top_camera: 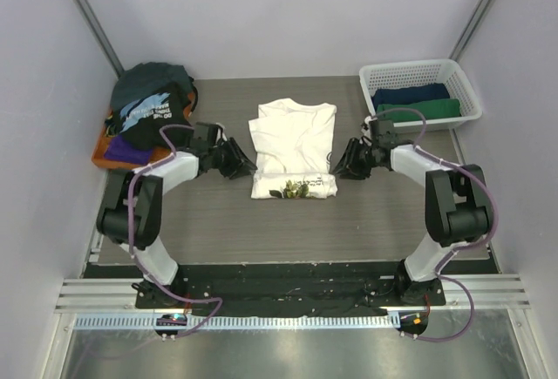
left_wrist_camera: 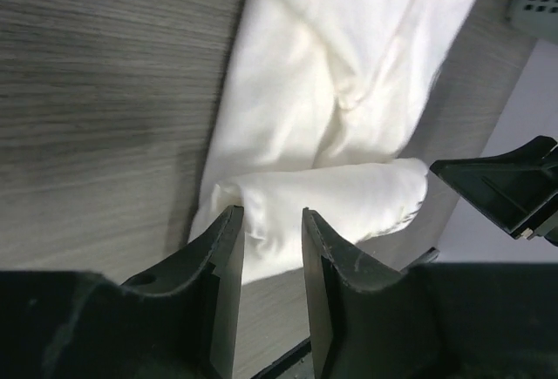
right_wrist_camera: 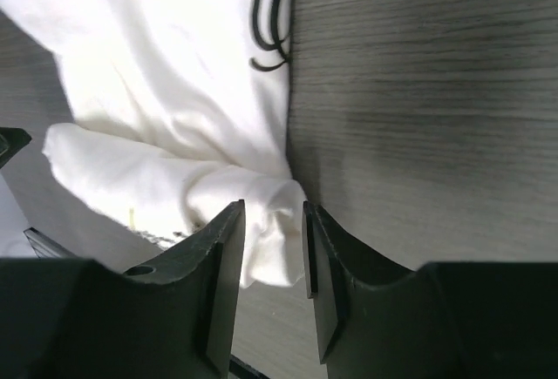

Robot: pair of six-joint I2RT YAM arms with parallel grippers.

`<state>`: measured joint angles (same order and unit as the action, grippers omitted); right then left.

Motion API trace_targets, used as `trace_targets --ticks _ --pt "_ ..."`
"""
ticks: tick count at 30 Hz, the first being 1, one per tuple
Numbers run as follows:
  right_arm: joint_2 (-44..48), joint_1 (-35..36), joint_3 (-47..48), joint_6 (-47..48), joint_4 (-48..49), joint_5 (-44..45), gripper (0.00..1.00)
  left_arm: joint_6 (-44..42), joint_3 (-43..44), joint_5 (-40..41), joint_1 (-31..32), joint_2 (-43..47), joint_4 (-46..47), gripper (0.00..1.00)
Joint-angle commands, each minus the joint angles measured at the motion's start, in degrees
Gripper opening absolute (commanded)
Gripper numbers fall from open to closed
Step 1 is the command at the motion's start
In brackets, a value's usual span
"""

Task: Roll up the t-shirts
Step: Roll the T-shirt to the center of the board.

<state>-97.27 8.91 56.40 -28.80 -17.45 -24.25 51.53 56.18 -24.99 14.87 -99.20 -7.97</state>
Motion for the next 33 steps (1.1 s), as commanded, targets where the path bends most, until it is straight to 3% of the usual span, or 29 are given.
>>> trace_targets --ticks 1,3,4,7,10,19,23,28,33 --pt "11.2 0.0 1.0 0.8 -1.4 -1.6 0.38 -1.8 -2.6 6.3 0.8 14.1 1.2 0.37" --pt "13.3 0.1 -0.8 -0.4 1.5 -6.2 0.34 -1.4 -4.5 7.1 2.5 16.7 1.3 0.36" --pt "14.6 0.3 -2.9 -1.2 2.8 -8.2 0.26 -1.3 -4.9 7.2 3.2 17.5 1.4 0.35" --pt "15.5 2.0 -7.3 -5.5 10.0 -15.0 0.1 0.5 -7.3 4.2 6.6 18.3 5.4 0.2" --pt "14.3 6.0 -11.3 -11.5 22.9 -19.8 0.01 1.6 -8.2 0.8 9.2 15.7 9.7 0.09" --pt "3.1 11.0 -10.2 -18.7 38.0 -22.3 0.01 0.9 -5.1 -2.3 9.9 5.0 17.6 0.01" --pt "-6.1 9.9 -4.6 -15.9 34.9 -22.4 0.01 0.1 -2.9 -1.8 8.6 -0.9 17.8 0.0" --pt "-17.4 6.7 -3.2 -17.6 40.1 -23.6 0.01 0.5 -3.1 -1.3 6.5 -7.3 20.8 0.0" --pt "-20.9 4.0 -2.3 -17.8 41.7 -24.4 0.01 0.2 -2.4 -0.2 5.7 -9.6 22.0 0.0"
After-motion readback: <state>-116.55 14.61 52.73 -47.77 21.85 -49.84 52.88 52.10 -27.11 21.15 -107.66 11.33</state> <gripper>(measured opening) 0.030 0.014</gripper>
